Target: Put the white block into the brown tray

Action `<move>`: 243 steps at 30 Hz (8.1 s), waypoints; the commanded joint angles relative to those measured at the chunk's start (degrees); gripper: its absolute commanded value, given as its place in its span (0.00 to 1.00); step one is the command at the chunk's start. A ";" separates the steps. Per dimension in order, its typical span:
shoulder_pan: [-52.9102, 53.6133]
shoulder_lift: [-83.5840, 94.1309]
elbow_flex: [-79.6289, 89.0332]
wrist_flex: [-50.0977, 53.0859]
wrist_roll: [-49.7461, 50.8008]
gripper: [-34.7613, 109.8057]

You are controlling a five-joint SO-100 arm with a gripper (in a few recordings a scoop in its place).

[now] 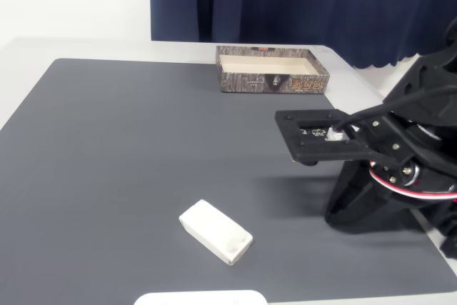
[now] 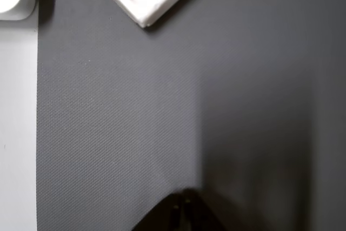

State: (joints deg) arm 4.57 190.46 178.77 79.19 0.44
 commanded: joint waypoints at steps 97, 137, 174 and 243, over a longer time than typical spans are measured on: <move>-3.69 -87.45 -63.63 -20.21 0.44 0.24; 1.23 -88.86 -68.82 -10.81 53.79 0.34; 2.02 -93.78 -71.46 -11.25 48.43 0.53; 1.32 -105.38 -76.82 -10.11 45.97 0.42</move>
State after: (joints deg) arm 6.15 85.08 103.97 68.20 45.97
